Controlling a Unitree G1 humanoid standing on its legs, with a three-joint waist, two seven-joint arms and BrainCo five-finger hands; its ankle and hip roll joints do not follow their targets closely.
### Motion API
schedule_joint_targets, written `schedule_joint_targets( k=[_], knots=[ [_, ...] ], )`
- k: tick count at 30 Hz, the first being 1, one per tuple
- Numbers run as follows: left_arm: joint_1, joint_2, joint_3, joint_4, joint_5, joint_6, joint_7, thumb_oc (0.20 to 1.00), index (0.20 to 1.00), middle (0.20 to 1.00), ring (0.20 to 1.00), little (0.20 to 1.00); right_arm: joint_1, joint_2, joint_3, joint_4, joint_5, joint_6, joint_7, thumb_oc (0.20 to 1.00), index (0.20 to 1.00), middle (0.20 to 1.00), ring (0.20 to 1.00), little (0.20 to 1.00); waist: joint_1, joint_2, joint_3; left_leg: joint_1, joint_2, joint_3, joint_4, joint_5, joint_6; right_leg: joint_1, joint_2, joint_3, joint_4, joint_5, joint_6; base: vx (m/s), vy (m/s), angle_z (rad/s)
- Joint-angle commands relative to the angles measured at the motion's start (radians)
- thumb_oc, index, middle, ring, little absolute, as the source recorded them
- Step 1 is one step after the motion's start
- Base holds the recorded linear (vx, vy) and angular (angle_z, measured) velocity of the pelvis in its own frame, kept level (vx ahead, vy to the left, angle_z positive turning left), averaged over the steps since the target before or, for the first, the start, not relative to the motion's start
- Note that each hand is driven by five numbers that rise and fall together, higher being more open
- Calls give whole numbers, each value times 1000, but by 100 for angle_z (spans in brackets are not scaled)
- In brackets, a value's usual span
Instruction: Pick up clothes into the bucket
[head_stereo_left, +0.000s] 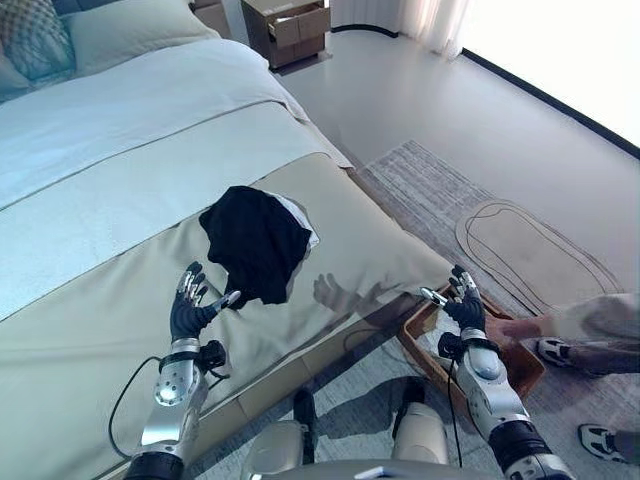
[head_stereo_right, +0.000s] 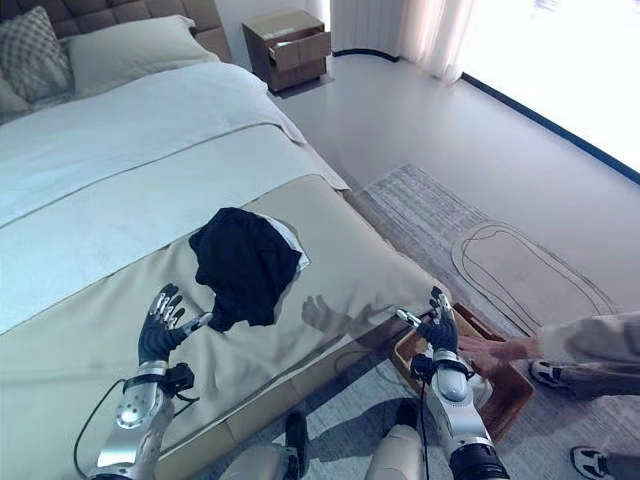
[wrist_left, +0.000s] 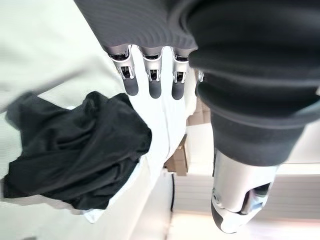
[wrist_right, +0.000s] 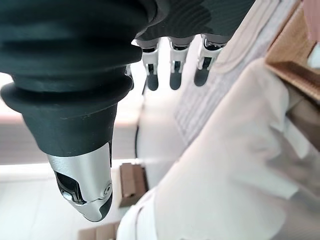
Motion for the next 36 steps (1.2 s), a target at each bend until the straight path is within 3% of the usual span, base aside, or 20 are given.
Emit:
schedule_joint_targets(
  k=[1,12,15,18,19,20,23,26,30,34,36],
  knots=[
    [11,7,40,-97,35,-58,-9,1000,1000,1000,1000,1000,-69,-21,-23,-18,10,-37,-1,1000,1000,1000,1000,1000,-13,-22,-6,83,24,-15,10,-77,-34,42,41,-18,-78,146,16,108,-90,14],
    [-9,5,17,-88,18,-46,-2,1000,1000,1000,1000,1000,-31,-47,-39,-30,20,-40,-4,1000,1000,1000,1000,1000,-19,-18,-22,64,99,-39,18,-58,-93,72,107,2,-76,74,-21,52,-124,-3],
    [-13,12,15,-86,15,-45,-6,1000,1000,1000,1000,1000,-3,-49,-45,-46,36,-47,0,1000,1000,1000,1000,1000,-27,-20,-13,26,128,-48,119,-74,-121,86,135,7,-64,34,-47,21,-162,15],
    [-14,14,9,-83,19,-43,-12,1000,1000,1000,1000,1000,17,-48,-36,-54,49,-52,14,1000,1000,1000,1000,1000,-17,-19,16,-55,129,-96,340,-14,-147,130,154,1,-60,8,-83,11,-138,24],
    [-14,14,9,-83,19,-43,-12,1000,1000,1000,1000,1000,17,-48,-36,-54,49,-52,14,1000,1000,1000,1000,1000,-18,-19,16,-57,129,-97,342,-14,-147,130,155,-1,-60,8,-83,8,-36,25],
    [-22,15,5,-74,23,-42,-8,1000,1000,1000,1000,1000,16,-48,-32,-47,50,-52,8,1000,1000,1000,1000,1000,-20,-11,23,-87,168,-88,323,47,-156,144,158,-13,-66,-3,-85,58,17,25],
    [-27,20,7,-46,59,-38,19,1000,1000,1000,1000,1000,3,-48,-13,-45,51,-49,6,1000,1000,1000,1000,1000,-6,-7,20,-109,182,-113,176,50,-151,150,151,6,-82,-7,-67,126,90,12],
    [-40,22,3,2,121,-33,62,1000,1000,1000,1000,1000,-16,-57,24,-33,31,-41,10,1000,1000,1000,1000,1000,13,27,20,-113,209,-160,14,129,-169,151,152,41,-82,-20,-47,144,181,-30],
    [-76,36,5,43,227,-33,144,1000,1000,1000,1000,1000,-33,-50,49,-58,15,-35,16,1000,1000,1000,1000,1000,6,39,33,-121,167,-116,37,91,-154,127,104,73,-64,-17,-34,78,207,-33],
    [-129,63,4,72,307,-27,231,1000,1000,1000,1000,1000,-78,-49,76,-64,2,-36,0,1000,1000,1000,1000,1000,14,25,76,-148,142,-70,57,68,-128,61,65,114,-32,-4,-21,-45,183,-36],
    [-201,90,-6,104,355,-21,307,1000,1000,1000,1000,1000,-119,-51,96,-68,3,-41,-20,1000,1000,1000,1000,1000,11,9,127,-211,136,-47,91,60,-118,-4,45,126,-21,15,-10,-117,142,-17]
  ],
)
